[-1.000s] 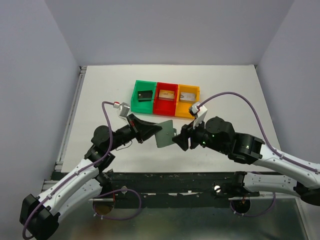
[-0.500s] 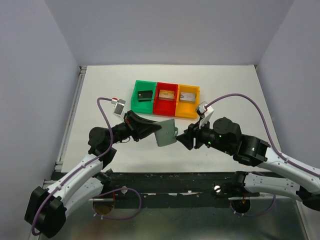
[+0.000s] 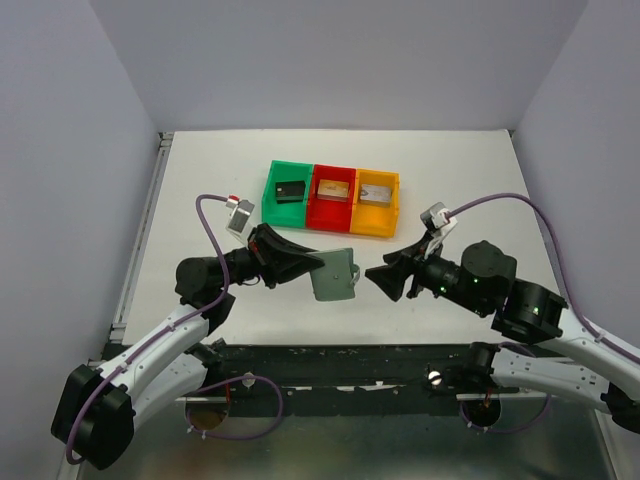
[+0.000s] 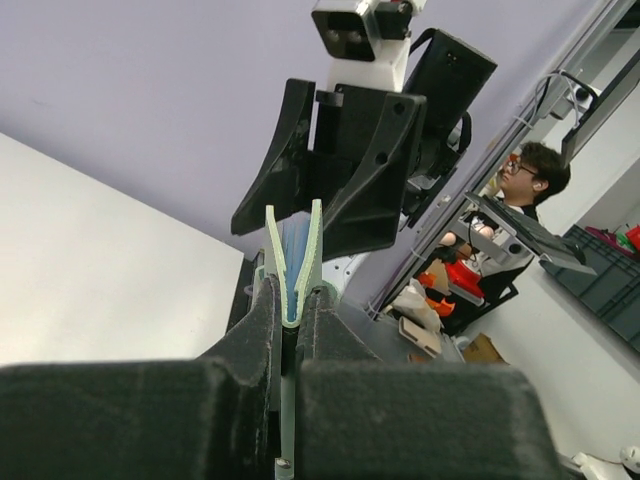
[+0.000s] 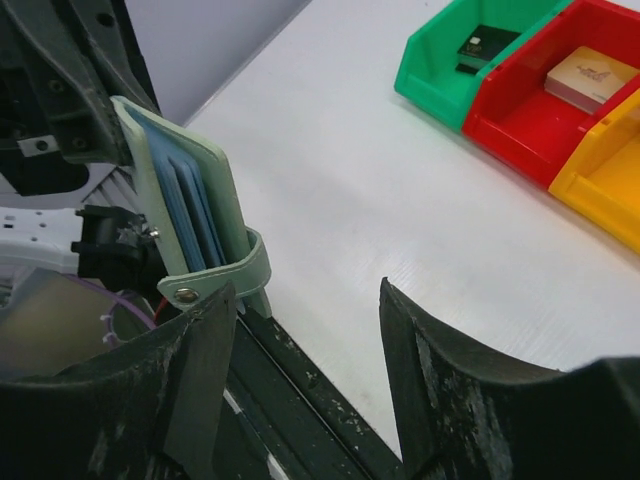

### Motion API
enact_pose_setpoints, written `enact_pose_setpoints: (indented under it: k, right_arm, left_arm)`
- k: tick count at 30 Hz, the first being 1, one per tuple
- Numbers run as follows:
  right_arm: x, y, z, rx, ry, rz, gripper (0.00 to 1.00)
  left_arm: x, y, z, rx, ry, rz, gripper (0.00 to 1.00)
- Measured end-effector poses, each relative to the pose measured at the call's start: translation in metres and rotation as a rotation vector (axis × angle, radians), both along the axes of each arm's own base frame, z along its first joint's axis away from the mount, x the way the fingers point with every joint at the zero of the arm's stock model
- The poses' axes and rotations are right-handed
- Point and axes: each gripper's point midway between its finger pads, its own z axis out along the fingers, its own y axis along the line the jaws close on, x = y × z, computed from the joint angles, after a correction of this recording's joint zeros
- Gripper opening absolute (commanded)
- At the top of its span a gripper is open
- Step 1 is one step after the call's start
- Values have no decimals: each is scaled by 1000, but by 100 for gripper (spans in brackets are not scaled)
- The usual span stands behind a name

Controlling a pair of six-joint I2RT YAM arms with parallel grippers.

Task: Take the credit cards out of the card holder
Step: Open the card holder.

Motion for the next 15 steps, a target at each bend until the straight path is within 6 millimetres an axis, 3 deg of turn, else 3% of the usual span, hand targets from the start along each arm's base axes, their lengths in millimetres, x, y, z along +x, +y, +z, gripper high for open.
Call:
enact_pose_setpoints:
  k: [7,15]
  right_arm:
    - [-5,-2,27,82,-37,19,70]
    - [-4,22,17,54,-5,79,68]
  left_arm:
    - [-5,0,-1,9,-12,-23,0]
    - [-11,1,4,-6,-32,-45,0]
